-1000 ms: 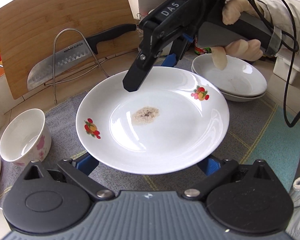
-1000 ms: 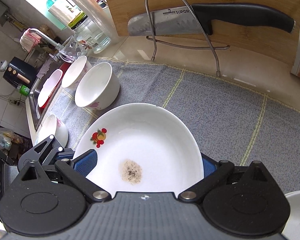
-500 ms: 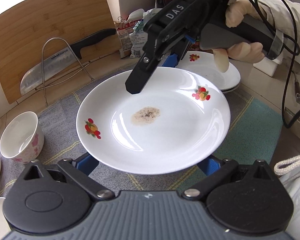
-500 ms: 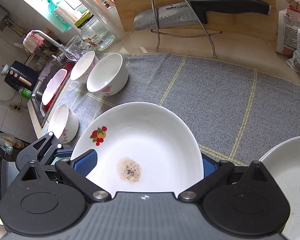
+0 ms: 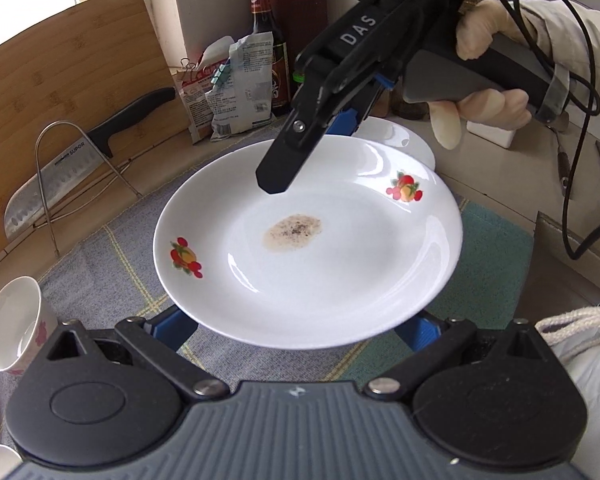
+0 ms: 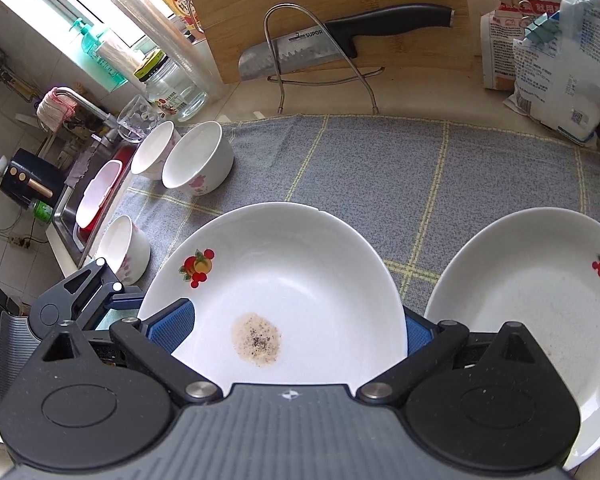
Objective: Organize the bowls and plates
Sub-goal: 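Lift the stained plate with both grippers and carry it toward the plate stack, then lower the stained plate onto the stacked plates with both grippers, then open both grippers and withdraw them from the plate stack, then move both grippers to the plain white bowl on the mat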
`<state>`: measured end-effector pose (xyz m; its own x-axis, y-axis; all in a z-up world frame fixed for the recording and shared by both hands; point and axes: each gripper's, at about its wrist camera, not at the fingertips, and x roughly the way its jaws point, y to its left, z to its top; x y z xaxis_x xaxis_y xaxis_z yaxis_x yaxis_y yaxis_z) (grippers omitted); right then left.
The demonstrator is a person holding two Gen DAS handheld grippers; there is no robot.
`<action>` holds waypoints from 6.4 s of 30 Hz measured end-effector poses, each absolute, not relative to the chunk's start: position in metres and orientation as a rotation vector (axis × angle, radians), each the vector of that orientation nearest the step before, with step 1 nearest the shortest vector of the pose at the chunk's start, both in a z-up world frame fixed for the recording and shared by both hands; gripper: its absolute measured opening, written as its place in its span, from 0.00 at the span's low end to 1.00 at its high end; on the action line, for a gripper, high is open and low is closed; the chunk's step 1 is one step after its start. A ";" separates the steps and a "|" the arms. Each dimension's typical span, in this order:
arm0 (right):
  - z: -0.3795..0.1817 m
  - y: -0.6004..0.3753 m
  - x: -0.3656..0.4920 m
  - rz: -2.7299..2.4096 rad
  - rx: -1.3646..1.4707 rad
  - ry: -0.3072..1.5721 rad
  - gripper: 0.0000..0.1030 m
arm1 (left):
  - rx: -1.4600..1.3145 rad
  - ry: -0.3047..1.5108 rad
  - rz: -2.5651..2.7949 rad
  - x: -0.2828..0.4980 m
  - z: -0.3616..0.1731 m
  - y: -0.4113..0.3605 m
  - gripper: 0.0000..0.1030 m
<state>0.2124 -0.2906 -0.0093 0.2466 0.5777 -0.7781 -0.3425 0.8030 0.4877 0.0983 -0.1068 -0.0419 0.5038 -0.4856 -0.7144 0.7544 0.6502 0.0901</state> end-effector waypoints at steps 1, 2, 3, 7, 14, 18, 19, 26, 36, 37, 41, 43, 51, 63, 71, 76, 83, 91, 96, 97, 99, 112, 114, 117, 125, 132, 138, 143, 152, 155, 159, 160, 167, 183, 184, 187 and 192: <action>-0.009 -0.295 0.211 0.627 0.240 1.160 1.00 | 0.427 0.707 -0.785 0.099 -0.042 -0.110 0.99; -0.009 -0.298 0.210 0.622 0.243 1.157 1.00 | 0.431 0.705 -0.793 0.100 -0.041 -0.113 0.99; -0.008 -0.302 0.208 0.613 0.247 1.153 1.00 | 0.435 0.702 -0.800 0.101 -0.041 -0.115 0.99; -0.008 -0.319 0.202 0.582 0.266 1.141 1.00 | 0.452 0.692 -0.832 0.104 -0.040 -0.127 0.99; -0.011 -0.348 0.195 0.524 0.299 1.125 1.00 | 0.480 0.681 -0.886 0.112 -0.043 -0.152 0.99; -0.014 -0.365 0.191 0.492 0.316 1.121 1.00 | 0.493 0.679 -0.914 0.116 -0.045 -0.166 0.99; -0.015 -0.368 0.191 0.487 0.320 1.120 1.00 | 0.494 0.680 -0.920 0.115 -0.045 -0.168 0.99; -0.021 -0.392 0.191 0.451 0.348 1.118 1.00 | 0.514 0.681 -0.950 0.121 -0.047 -0.185 0.99; -0.032 -0.413 0.195 0.429 0.368 1.125 1.00 | 0.529 0.700 -0.963 0.135 -0.054 -0.202 0.99; -0.034 -0.415 0.196 0.427 0.370 1.128 1.00 | 0.529 0.704 -0.964 0.136 -0.055 -0.203 0.99; -0.040 -0.419 0.199 0.423 0.375 1.138 1.00 | 0.529 0.716 -0.962 0.140 -0.058 -0.206 0.99; -0.043 -0.420 0.201 0.423 0.377 1.143 1.00 | 0.527 0.722 -0.961 0.141 -0.060 -0.208 0.99; -0.050 -0.425 0.207 0.417 0.385 1.153 1.00 | 0.525 0.732 -0.960 0.147 -0.064 -0.213 0.99; -0.055 -0.431 0.209 0.397 0.386 1.157 1.00 | 0.531 0.735 -0.971 0.155 -0.068 -0.221 0.99; -0.057 -0.434 0.209 0.390 0.387 1.162 1.00 | 0.536 0.735 -0.970 0.158 -0.070 -0.224 0.99; -0.057 -0.437 0.208 0.379 0.393 1.162 1.00 | 0.542 0.729 -0.966 0.162 -0.072 -0.226 0.99; -0.057 -0.439 0.205 0.369 0.399 1.165 1.00 | 0.544 0.729 -0.956 0.170 -0.076 -0.228 0.99; -0.055 -0.444 0.200 0.354 0.414 1.167 1.00 | 0.560 0.721 -0.970 0.172 -0.077 -0.230 0.99; -0.054 -0.446 0.195 0.348 0.430 1.163 1.00 | 0.553 0.720 -0.972 0.175 -0.075 -0.229 1.00; -0.053 -0.446 0.194 0.346 0.433 1.161 1.00 | 0.558 0.716 -0.972 0.174 -0.075 -0.229 1.00; -0.052 -0.447 0.192 0.342 0.435 1.155 1.00 | 0.562 0.712 -0.971 0.173 -0.075 -0.229 1.00; -0.043 -0.445 0.184 0.302 0.414 1.143 1.00 | 0.545 0.711 -0.966 0.172 -0.074 -0.227 1.00; -0.041 -0.445 0.183 0.293 0.409 1.141 1.00 | 0.541 0.711 -0.965 0.172 -0.073 -0.227 1.00; -0.040 -0.445 0.182 0.283 0.403 1.140 1.00 | 0.541 0.711 -0.961 0.173 -0.072 -0.226 1.00; -0.037 -0.441 0.179 0.260 0.372 1.147 1.00 | 0.531 0.708 -0.952 0.172 -0.071 -0.224 1.00; -0.035 -0.434 0.178 0.243 0.320 1.162 1.00 | 0.522 0.699 -0.934 0.171 -0.069 -0.221 1.00; -0.032 -0.429 0.175 0.229 0.293 1.166 1.00 | 0.517 0.696 -0.911 0.169 -0.068 -0.220 0.99; -0.033 -0.426 0.174 0.195 0.262 1.186 1.00 | 0.496 0.706 -0.887 0.170 -0.068 -0.217 0.99; -0.022 -0.422 0.167 0.187 0.188 1.122 1.00 | 0.420 0.698 -0.817 0.168 -0.061 -0.203 0.99; -0.014 -0.416 0.163 0.194 0.154 1.040 1.00 | 0.378 0.687 -0.765 0.168 -0.054 -0.194 0.99; -0.006 -0.396 0.159 0.178 0.016 0.918 1.00 | 0.302 0.678 -0.661 0.171 -0.044 -0.173 0.99; -0.005 -0.393 0.159 0.179 0.001 0.896 1.00 | 0.281 0.674 -0.624 0.171 -0.041 -0.167 0.99; 0.002 -0.382 0.168 0.198 0.006 0.780 1.00 | 0.176 0.674 -0.281 0.167 -0.011 -0.109 0.99; -0.038 -0.256 0.146 0.141 0.011 0.813 1.00 | 0.082 0.601 0.010 0.126 0.009 0.088 0.99; -0.041 -0.242 0.142 0.156 -0.010 0.824 1.00 | 0.083 0.610 -0.005 0.123 0.005 0.097 0.99; -0.046 -0.196 0.129 0.196 -0.059 0.835 1.00 | 0.080 0.651 -0.053 0.117 -0.009 0.126 0.99; -0.046 -0.121 0.108 0.309 -0.144 0.811 1.00 | 0.088 0.703 -0.135 0.118 -0.025 0.166 0.99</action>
